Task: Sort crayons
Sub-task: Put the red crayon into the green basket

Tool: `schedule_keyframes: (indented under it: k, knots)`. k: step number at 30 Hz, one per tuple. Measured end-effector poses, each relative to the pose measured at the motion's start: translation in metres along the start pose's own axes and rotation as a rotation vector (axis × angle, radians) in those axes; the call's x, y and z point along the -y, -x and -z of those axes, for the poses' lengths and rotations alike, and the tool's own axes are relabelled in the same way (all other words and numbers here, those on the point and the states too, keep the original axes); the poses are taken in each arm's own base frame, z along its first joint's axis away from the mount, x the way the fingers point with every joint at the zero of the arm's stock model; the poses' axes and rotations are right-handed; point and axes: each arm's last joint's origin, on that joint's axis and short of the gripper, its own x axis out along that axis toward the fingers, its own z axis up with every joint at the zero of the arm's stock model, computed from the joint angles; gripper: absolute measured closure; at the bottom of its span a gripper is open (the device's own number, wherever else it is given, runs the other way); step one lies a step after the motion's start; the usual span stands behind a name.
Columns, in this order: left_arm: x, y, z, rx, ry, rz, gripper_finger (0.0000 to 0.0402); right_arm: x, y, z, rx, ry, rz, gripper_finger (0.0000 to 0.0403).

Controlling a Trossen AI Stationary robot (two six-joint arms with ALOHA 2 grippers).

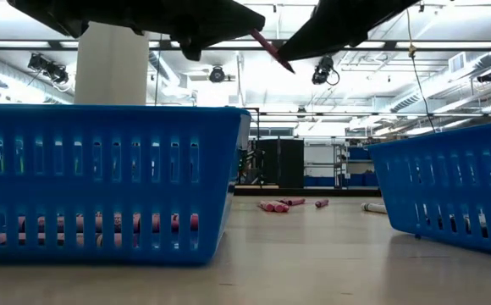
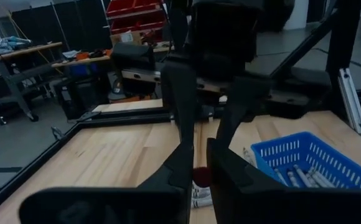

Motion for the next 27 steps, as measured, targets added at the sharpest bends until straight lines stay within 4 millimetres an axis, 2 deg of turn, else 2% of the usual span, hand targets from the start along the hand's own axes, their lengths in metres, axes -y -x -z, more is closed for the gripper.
schedule_keyframes:
  k: [6, 13, 23, 27]
  knots:
    - [0.001, 0.014, -0.009, -0.065, -0.018, 0.023, 0.0365, 0.0, 0.0, 0.002, -0.021, 0.008, 0.018, 0.0276]
    - [0.005, 0.036, -0.004, -0.265, -0.004, 0.023, 0.0365, 0.001, 0.0, 0.006, -0.063, -0.001, 0.025, 0.0269]
    - [-0.009, 0.069, 0.014, -0.609, 0.167, -0.081, 0.0365, 0.002, 0.0, 0.01, -0.094, -0.004, 0.032, 0.027]
    - [-0.016, 0.084, 0.015, -0.705, 0.255, -0.133, 0.0365, 0.005, -0.001, 0.012, -0.123, -0.007, 0.039, 0.027]
